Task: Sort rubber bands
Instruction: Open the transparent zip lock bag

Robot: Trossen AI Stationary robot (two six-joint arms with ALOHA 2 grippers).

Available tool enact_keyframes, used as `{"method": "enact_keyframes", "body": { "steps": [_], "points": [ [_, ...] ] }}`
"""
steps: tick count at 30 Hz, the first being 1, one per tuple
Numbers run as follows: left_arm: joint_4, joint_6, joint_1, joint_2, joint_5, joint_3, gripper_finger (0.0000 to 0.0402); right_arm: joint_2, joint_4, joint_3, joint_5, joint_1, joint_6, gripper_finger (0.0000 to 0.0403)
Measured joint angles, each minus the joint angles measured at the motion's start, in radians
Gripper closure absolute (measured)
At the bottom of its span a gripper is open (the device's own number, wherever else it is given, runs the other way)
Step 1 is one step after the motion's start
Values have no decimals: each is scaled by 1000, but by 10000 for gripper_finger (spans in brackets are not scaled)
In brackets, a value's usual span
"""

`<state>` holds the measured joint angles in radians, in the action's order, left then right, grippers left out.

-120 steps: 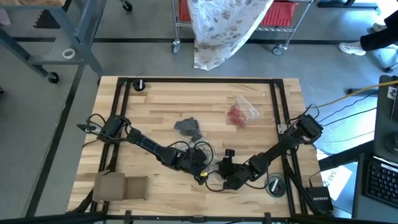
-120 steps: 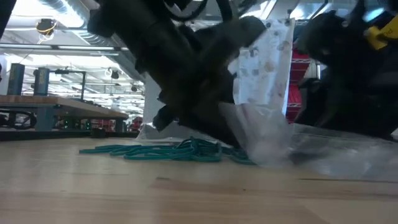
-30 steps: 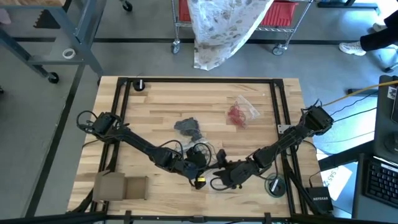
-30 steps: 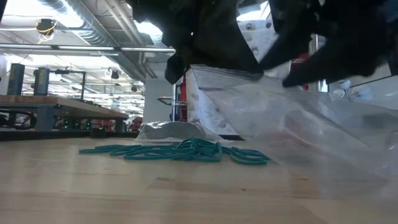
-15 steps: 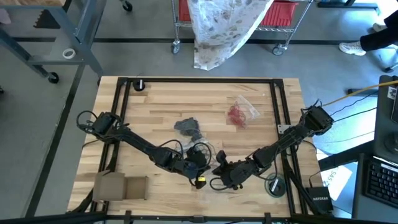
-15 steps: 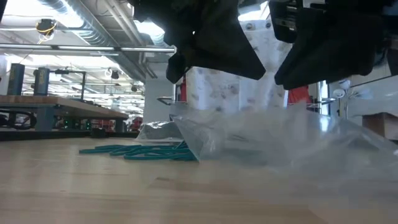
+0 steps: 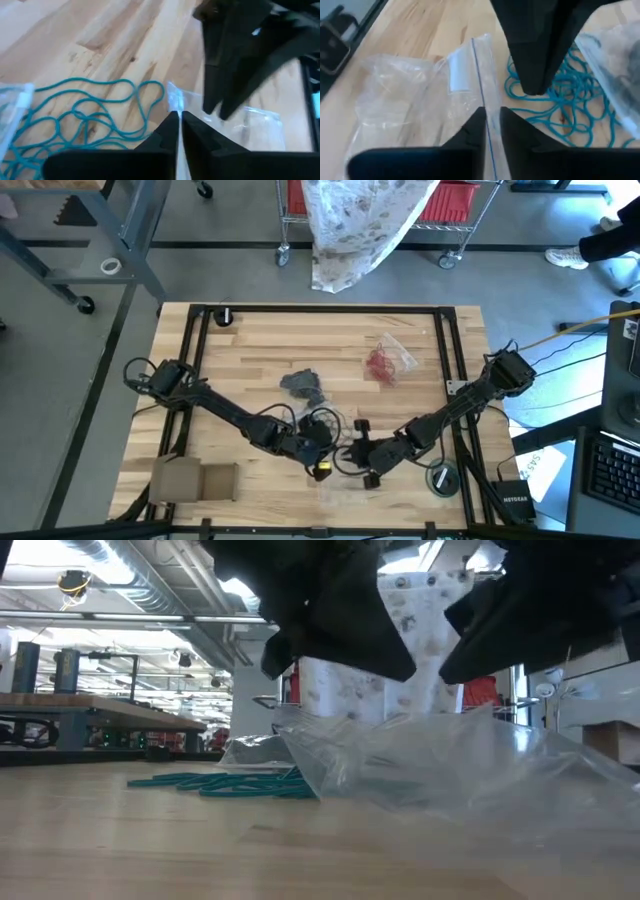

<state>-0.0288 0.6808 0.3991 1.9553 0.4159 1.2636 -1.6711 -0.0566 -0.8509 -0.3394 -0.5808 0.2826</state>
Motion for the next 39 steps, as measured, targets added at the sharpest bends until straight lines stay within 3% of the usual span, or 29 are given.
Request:
{"method": "enact_keyframes", "body": {
  "steps": [5,9,15,17,24,30,39],
  "points": [
    [-25,3,-19,0,-64,0,326,0,-1,10,10,-1,33,279],
    [-76,35,-39,0,-74,0,285,-30,-4,18,18,-1,58,252],
    [-116,97,-50,0,-93,-26,264,-83,-50,19,286,-2,183,249],
    [-107,100,-47,0,-106,-32,263,-83,-54,19,317,-10,209,249],
    [-41,104,-44,0,-123,-45,263,-108,-77,17,245,-49,136,249],
    [72,93,-11,6,-209,-42,263,-141,68,12,259,-46,42,249],
    [111,202,34,112,-220,-46,263,-15,461,-2,-30,32,-281,249]
  ]
}}
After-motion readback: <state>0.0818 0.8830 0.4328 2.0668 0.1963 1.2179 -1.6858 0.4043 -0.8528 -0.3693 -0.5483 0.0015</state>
